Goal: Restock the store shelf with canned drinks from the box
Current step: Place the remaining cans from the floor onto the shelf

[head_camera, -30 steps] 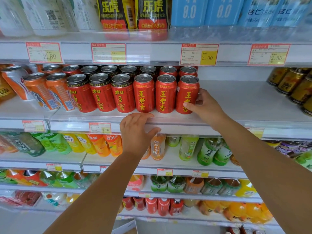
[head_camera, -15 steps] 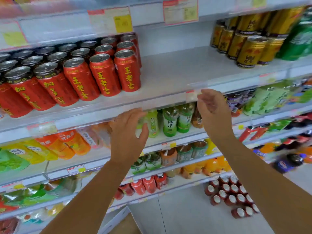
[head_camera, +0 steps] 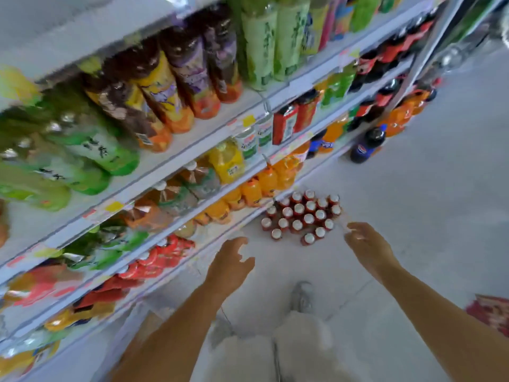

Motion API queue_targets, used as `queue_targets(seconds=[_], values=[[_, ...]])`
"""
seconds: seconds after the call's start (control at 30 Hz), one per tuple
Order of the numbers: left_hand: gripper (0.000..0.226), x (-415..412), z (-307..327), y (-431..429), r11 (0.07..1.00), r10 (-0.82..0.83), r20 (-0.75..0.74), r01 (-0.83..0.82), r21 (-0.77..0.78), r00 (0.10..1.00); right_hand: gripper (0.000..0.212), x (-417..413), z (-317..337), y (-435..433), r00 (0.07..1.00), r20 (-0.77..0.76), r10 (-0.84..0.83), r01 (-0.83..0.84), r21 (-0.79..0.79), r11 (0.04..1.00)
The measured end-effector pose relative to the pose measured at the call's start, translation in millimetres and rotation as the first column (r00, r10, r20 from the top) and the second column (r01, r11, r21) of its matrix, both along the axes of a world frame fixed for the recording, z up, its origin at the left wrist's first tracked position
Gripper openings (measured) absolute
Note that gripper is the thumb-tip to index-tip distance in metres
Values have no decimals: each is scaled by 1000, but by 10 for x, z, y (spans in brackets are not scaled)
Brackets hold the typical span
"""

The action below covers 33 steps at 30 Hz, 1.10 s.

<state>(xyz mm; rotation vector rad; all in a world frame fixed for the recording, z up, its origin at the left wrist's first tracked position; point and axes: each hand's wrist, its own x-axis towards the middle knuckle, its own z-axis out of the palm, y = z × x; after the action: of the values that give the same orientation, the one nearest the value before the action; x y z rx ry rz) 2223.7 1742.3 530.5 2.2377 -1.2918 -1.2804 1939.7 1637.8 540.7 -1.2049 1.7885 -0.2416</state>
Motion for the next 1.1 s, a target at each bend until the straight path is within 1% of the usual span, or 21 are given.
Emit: queue_targets(seconds=[0.13,0.27,0.37,0.43,0.53,0.7,0.83,0.9,0.97,1.03,1.1], values=[[45,-341,-623,-221,988,13,-2,-13,151,1000,33,-236,-705,-83,999,-41,-23,29,136,990],[46,-370,-1476,-403,966,-7,49,-6,259,999,37,-153,-1625,-85,998,-51,-27,39,260,965],[48,-291,-2281,-575,950,10,60,-28,310,998,38,16,-2465,-112,997,-41,-60,70,318,945],[49,-209,-2871,-687,943,17,72,-40,330,997,39,167,-3093,-133,998,-13,-58,59,344,937],[50,-47,-3801,-872,936,-26,93,-8,351,995,42,429,-4022,-201,998,11,-60,53,341,939],[60,198,-5152,-1161,947,-54,119,13,321,991,52,936,-5328,-365,999,-30,23,-12,326,945],[80,320,-6037,-1402,963,-48,76,26,267,996,68,1283,-6101,-448,1000,6,-10,8,253,967],[94,344,-6357,-1535,975,-4,20,-1,222,1000,74,1410,-6350,-487,1000,-4,-6,7,213,977],[105,348,-6599,-1640,988,14,-30,-10,154,999,76,1494,-6541,-514,999,-25,-44,47,156,987],[106,333,-6768,-1721,997,-10,-49,14,80,999,81,1541,-6689,-514,995,-41,-94,98,120,988],[102,322,-6875,-1784,999,-49,-95,47,-24,994,84,1556,-6781,-490,992,-53,-111,116,105,988]])
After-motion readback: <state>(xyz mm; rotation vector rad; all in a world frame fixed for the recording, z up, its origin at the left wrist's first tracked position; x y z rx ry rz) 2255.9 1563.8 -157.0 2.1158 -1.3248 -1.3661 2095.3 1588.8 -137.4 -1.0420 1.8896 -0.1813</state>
